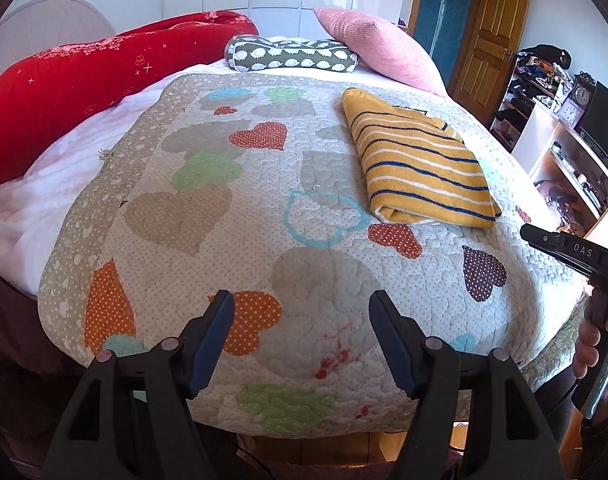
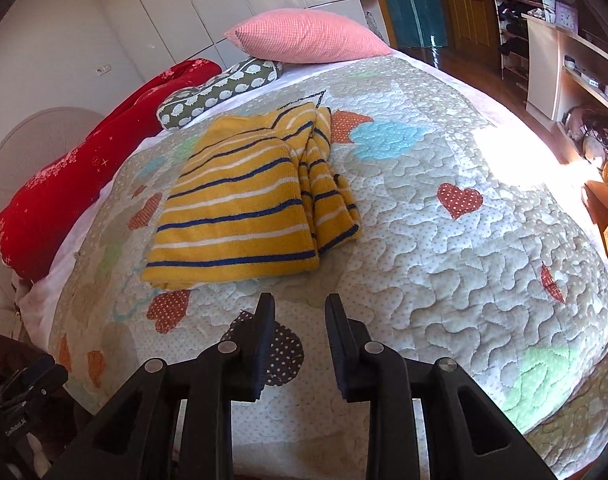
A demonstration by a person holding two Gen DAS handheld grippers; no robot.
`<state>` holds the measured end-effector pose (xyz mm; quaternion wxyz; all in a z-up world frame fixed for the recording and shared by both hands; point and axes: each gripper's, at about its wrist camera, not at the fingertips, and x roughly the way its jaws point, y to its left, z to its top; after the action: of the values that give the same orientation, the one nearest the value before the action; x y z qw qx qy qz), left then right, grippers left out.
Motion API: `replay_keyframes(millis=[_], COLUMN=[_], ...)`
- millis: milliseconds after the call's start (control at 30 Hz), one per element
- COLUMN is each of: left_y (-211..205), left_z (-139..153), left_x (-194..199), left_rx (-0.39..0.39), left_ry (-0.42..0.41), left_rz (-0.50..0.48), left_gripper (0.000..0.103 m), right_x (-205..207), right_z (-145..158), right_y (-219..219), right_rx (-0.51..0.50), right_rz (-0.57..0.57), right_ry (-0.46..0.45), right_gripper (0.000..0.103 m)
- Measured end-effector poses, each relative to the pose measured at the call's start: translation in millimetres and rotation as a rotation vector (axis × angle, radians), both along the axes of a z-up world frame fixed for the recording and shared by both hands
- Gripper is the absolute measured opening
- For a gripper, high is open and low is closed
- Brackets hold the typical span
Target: Fold small clothes
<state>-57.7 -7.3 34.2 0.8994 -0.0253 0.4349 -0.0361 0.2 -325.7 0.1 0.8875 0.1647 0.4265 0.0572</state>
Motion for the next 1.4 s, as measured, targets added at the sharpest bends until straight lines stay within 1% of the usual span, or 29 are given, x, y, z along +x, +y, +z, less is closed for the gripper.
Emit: replay_keyframes(millis=[33,67,100,133,167,233,367,500,600,700,800,867,933,967,1033,1067,1100,1133,1167,1200,1267,1400], left_y=[3.0,5.0,6.5,7.8,8.5,9.4,6.7,-5.5,-17.3,-30.8,-44.3,-57.8,-72.7,-78.6,-88.7,-93.3,-97.4,-100.8,-101.6,-100.2,-94.0,-80.0], left_z=[2.7,5.3,7.4,9.0,10.1,10.7,8.7,-5.1,-26.9,-48.2,-66.1,-73.4,-75.6,-75.5,-77.3,-77.8,-76.5,-73.6,-69.5,-64.0,-52.6,-29.8], left_x=[0.4,1.9,5.4,10.0,15.7,29.7,61.3,116.7,176.5,231.5,275.0,294.6,307.8,312.3,318.5,319.2,318.2,316.2,313.0,310.4,304.9,290.1], left_rx=[-0.004,-0.003,0.001,0.004,0.01,0.014,-0.027,-0.165,-0.255,-0.326,-0.444,-0.467,-0.471,-0.47,-0.476,-0.461,-0.432,-0.408,-0.4,-0.397,-0.407,-0.398], left_ry=[-0.009,-0.017,-0.023,-0.025,-0.023,-0.006,0.028,0.1,0.174,0.232,0.284,0.301,0.295,0.291,0.302,0.311,0.312,0.309,0.3,0.294,0.289,0.262], left_rz=[-0.003,-0.007,-0.011,-0.016,-0.022,-0.032,-0.058,-0.123,-0.161,-0.186,-0.216,-0.255,-0.307,-0.317,-0.312,-0.305,-0.302,-0.3,-0.305,-0.306,-0.3,-0.284], left_gripper=[0.07,0.073,0.077,0.077,0.077,0.077,0.077,0.077,0.077,0.077,0.077,0.078,0.083,0.087,0.088,0.088,0.08,0.071,0.056,0.045,0.038,0.035], right_x=[0.7,3.0,6.6,11.6,18.2,33.1,63.2,98.2,129.4,161.9,193.2,212.7,227.2,233.5,243.5,247.6,250.1,251.6,250.9,247.5,243.1,232.6], right_z=[3.5,7.2,10.8,14.3,17.0,19.0,12.9,-2.0,-14.2,-26.7,-41.0,-50.7,-58.8,-61.7,-63.5,-62.8,-62.0,-61.4,-60.8,-57.1,-45.4,-15.9], right_y=[0.1,-1.1,-3.4,-6.8,-10.9,-21.9,-45.9,-61.4,-67.2,-73.0,-74.2,-71.1,-66.9,-64.0,-56.5,-52.0,-46.9,-42.2,-38.9,-36.4,-29.3,-15.3], right_rx=[0.009,0.019,0.036,0.053,0.069,0.092,0.161,0.212,0.247,0.306,0.374,0.405,0.418,0.425,0.418,0.405,0.386,0.377,0.379,0.37,0.339,0.352], right_rz=[0.004,0.008,0.01,0.013,0.013,-0.005,-0.054,-0.052,-0.024,-0.015,0.0,0.014,0.019,0.03,0.045,0.055,0.069,0.081,0.078,0.07,0.076,0.092], right_ry=[-0.008,-0.017,-0.028,-0.04,-0.05,-0.065,-0.082,-0.067,-0.039,-0.01,0.027,0.063,0.077,0.079,0.075,0.073,0.077,0.083,0.089,0.083,0.068,0.037], right_gripper=[0.033,0.04,0.044,0.053,0.06,0.061,0.064,0.064,0.064,0.064,0.067,0.067,0.068,0.069,0.069,0.069,0.064,0.041,0.037,0.035,0.032,0.031])
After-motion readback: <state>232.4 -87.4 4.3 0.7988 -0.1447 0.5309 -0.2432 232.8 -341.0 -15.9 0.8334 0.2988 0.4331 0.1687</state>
